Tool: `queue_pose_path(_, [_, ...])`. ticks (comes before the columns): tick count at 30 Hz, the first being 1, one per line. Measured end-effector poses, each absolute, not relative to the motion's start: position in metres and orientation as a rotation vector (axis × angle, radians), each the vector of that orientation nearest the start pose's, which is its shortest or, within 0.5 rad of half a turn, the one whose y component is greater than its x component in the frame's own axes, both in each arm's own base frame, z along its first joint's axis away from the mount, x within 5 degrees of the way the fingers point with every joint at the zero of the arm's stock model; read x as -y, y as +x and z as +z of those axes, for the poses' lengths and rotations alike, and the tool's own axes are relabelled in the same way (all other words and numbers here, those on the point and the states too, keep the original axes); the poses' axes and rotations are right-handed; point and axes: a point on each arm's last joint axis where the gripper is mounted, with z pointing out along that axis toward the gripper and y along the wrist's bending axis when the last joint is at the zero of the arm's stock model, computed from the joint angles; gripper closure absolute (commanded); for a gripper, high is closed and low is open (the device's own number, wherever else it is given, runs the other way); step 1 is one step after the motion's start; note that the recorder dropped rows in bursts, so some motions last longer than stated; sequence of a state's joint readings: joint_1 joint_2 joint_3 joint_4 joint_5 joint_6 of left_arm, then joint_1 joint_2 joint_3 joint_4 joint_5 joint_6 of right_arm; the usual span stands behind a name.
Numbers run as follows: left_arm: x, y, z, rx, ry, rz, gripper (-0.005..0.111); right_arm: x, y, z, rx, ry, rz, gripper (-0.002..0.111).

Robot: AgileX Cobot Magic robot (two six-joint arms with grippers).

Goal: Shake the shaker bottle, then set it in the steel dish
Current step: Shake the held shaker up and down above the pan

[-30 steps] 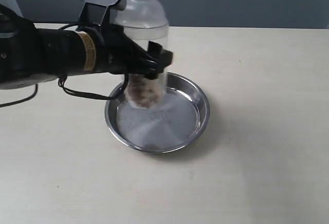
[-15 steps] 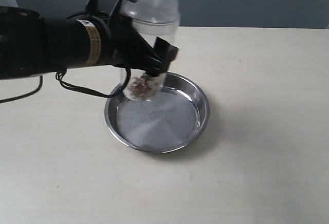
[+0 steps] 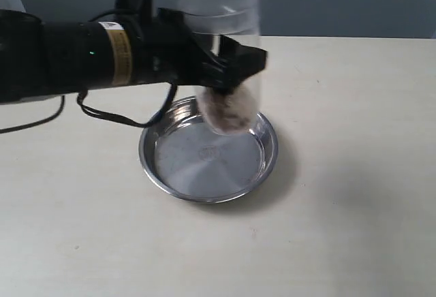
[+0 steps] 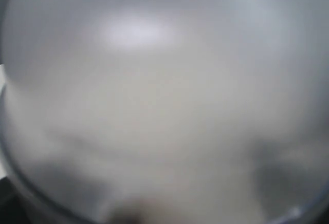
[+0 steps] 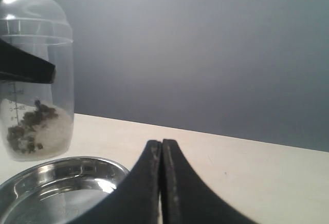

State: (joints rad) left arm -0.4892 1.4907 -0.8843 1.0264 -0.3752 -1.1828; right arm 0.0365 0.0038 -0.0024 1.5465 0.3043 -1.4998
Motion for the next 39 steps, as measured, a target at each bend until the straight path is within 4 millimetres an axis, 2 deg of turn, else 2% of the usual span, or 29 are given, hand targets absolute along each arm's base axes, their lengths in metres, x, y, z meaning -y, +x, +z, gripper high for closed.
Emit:
queue_pose_path(3, [0.19, 0.272, 0.282, -1.868, 0.55, -0.759, 0.106, -0.029, 0.051, 0.213, -1.484, -0.239, 0.293, 0.109])
queue_pose_path(8, [0.176, 0.271, 0.309, -1.805, 0.555, -0.687, 0.106, -0.029, 0.051, 0.213, -1.484, -0.239, 0.293, 0.109])
queue_pose_path(10, [0.176, 0.263, 0.295, -1.868, 0.571, -0.667, 0.106, -0.029, 0.051, 0.213, -1.484, -0.239, 0.293, 0.109])
queue_pose_path(12, [0.177, 0.259, 0.265, -1.96, 0.607, -0.656, 0.106, -0.029, 0.051, 0.213, -1.484, -0.239, 0.293, 0.109])
queue_pose_path(14, [0.179, 0.261, 0.249, -1.993, 0.643, -0.628, 0.106, -0.029, 0.051, 0.213, -1.484, -0.239, 0.293, 0.109])
queue_pose_path(15, [0.179, 0.264, 0.253, -1.973, 0.642, -0.615, 0.106, -0.029, 0.051, 0.213, -1.484, -0.239, 0.293, 0.109])
queue_pose_path(17, [0.178, 0.27, 0.28, -1.885, 0.613, -0.599, 0.106, -0.029, 0.051, 0.213, -1.484, -0.239, 0.293, 0.109])
queue_pose_path(18, [0.177, 0.27, 0.292, -1.852, 0.598, -0.597, 0.106, -0.029, 0.051, 0.213, -1.484, -0.239, 0.293, 0.109])
queue_pose_path(19, [0.175, 0.267, 0.296, -1.847, 0.585, -0.599, 0.106, -0.029, 0.051, 0.213, -1.484, -0.239, 0.293, 0.109])
queue_pose_path(21, [0.174, 0.26, 0.28, -1.896, 0.607, -0.596, 0.106, -0.029, 0.051, 0.213, -1.484, -0.239, 0.293, 0.109])
queue_pose_path(24, [0.175, 0.26, 0.239, -2.026, 0.649, -0.568, 0.106, -0.029, 0.051, 0.213, -1.484, -0.239, 0.293, 0.109])
queue_pose_path(25, [0.174, 0.263, 0.239, -2.032, 0.63, -0.562, 0.106, -0.029, 0.051, 0.213, -1.484, -0.239, 0.293, 0.109])
queue_pose_path(27, [0.172, 0.269, 0.262, -1.956, 0.604, -0.561, 0.106, -0.029, 0.051, 0.213, -1.484, -0.239, 0.293, 0.109])
queue_pose_path(29, [0.171, 0.268, 0.286, -1.884, 0.592, -0.563, 0.106, -0.029, 0.051, 0.213, -1.484, -0.238, 0.291, 0.109])
queue_pose_path(31, [0.17, 0.262, 0.282, -1.9, 0.593, -0.582, 0.106, -0.029, 0.051, 0.213, -1.484, -0.238, 0.291, 0.109])
queue_pose_path(33, [0.174, 0.263, 0.258, -1.961, 0.609, -0.606, 0.106, -0.029, 0.051, 0.213, -1.484, -0.238, 0.291, 0.109])
queue_pose_path(34, [0.175, 0.265, 0.261, -1.949, 0.605, -0.61, 0.106, -0.029, 0.051, 0.213, -1.484, -0.238, 0.291, 0.109])
queue_pose_path(35, [0.176, 0.269, 0.284, -1.875, 0.603, -0.6, 0.106, -0.029, 0.051, 0.213, -1.484, -0.238, 0.291, 0.109])
queue_pose_path(36, [0.177, 0.268, 0.293, -1.853, 0.597, -0.601, 0.106, -0.029, 0.051, 0.213, -1.484, -0.238, 0.291, 0.109])
queue_pose_path(37, [0.176, 0.265, 0.293, -1.86, 0.591, -0.608, 0.106, -0.029, 0.051, 0.213, -1.484, -0.238, 0.291, 0.109])
queue_pose_path(39, [0.179, 0.258, 0.274, -1.918, 0.619, -0.631, 0.106, -0.029, 0.051, 0.213, -1.484, -0.238, 0.291, 0.109])
